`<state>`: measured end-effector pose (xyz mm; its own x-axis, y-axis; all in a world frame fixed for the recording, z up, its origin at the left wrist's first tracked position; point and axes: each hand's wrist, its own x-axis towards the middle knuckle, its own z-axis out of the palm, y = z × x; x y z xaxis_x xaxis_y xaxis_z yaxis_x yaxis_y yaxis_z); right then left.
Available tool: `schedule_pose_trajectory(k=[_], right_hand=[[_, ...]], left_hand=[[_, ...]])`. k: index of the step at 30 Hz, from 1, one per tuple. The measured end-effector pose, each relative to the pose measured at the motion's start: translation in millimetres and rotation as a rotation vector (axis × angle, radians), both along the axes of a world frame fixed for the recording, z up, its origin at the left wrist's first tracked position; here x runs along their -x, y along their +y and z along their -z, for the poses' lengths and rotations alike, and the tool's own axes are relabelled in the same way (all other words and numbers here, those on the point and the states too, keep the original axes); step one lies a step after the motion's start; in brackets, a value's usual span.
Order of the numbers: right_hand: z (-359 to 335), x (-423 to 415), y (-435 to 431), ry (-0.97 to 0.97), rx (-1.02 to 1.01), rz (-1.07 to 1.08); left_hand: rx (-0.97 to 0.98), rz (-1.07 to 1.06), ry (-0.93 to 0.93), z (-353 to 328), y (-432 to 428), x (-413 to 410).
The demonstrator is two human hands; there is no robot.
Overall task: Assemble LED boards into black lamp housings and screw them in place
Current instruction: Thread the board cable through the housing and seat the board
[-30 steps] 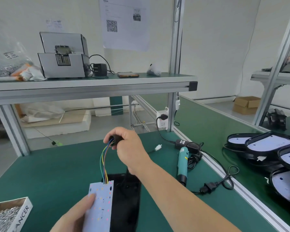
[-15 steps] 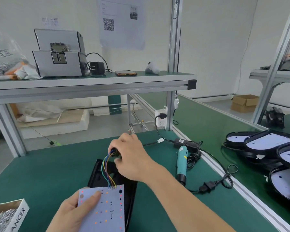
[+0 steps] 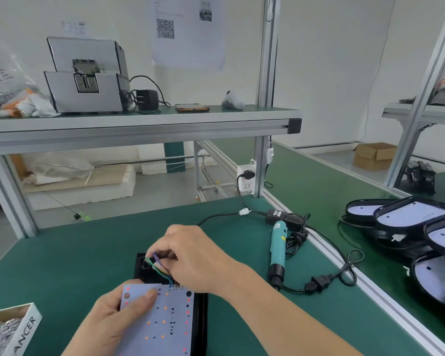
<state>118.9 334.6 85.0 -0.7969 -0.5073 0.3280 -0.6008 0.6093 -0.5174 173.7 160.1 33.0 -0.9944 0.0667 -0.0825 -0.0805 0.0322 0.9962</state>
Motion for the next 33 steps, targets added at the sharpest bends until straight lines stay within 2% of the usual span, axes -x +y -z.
schedule_pose_trajectory(k=[2, 10, 13, 17, 19, 23, 29, 33], right_hand=[[1.9, -0.8, -0.1, 0.028, -0.013, -0.021], [4.1, 1.6, 6.0, 0.189, -0.322, -0.151], [11.0, 5.4, 11.9, 0.199, -0.245, -0.165], [18.6, 7.3, 15.5, -0.071, -0.052, -0.118], [18.3, 10.7, 18.5, -0.158, -0.091, -0.083], [16.8, 12.0, 16.6, -0.045, -0.229, -0.108], [24.9, 14.2, 8.7, 0.007, -0.13, -0.057], [24.8, 17.6, 15.0, -0.09, -0.11, -0.124]], left_hand=[[0.047, -0.023, 0.025, 2.5, 0.5, -0.2], [0.202, -0.001, 0.091, 10.2, -1.6, -2.6], [0.236, 0.015, 0.144, 6.3, -2.1, -2.8], [0.291, 0.057, 0.189, 7.8, -5.4, -0.6], [0.326, 0.092, 0.203, 7.6, -4.8, -2.2], [0.391, 0.125, 0.238, 9.8, -0.9, -4.8], [0.373, 0.147, 0.25, 7.6, -1.2, 5.0], [0.333, 0.156, 0.215, 9.5, -5.7, 10.7]])
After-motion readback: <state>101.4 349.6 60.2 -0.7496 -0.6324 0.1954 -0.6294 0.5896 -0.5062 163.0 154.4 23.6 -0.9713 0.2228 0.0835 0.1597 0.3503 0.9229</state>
